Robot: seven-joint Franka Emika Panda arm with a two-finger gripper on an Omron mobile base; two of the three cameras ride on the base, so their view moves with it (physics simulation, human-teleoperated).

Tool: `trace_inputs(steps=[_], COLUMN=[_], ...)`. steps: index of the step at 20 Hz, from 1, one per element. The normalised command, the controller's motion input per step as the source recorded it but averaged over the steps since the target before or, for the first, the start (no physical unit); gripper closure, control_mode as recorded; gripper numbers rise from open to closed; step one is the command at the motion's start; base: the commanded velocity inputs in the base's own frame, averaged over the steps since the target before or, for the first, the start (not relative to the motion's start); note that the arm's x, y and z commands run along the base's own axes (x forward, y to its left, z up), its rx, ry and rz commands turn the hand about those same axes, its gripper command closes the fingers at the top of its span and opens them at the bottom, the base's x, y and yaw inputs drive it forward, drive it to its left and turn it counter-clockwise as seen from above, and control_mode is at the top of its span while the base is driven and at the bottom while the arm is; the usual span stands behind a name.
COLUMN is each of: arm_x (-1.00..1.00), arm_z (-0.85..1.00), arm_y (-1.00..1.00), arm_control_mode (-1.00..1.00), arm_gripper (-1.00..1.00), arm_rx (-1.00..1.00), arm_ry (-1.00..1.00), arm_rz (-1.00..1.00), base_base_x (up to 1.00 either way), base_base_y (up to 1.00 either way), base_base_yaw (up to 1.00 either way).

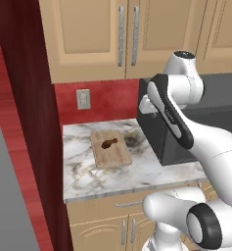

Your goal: Open the cabinet, retrieve the rolling pin, and place it next to the meat on the cutting board to prepare for tenderizing.

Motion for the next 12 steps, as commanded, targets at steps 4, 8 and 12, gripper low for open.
trace_inputs(steps=[4, 8, 12], arm_x=[-0.06, -0.34, -0.52], arm_z=[0.0, 0.08, 0.11], arm_y=[0.0, 0.04, 0.01], arm_control_mode=[-1.0, -1.0, -1.0], arm_gripper=[-1.0, -1.0, -1.0], arm_rx=[0.0, -0.02, -0.01], arm_ry=[-0.02, -0.24, -0.41], arm_rz=[0.0, 0.0, 0.0], base_base_x=[0.0, 0.0, 0.0], base_base_y=[0.0, 0.0, 0.0], base_base_yaw=[0.0, 0.0, 0.0])
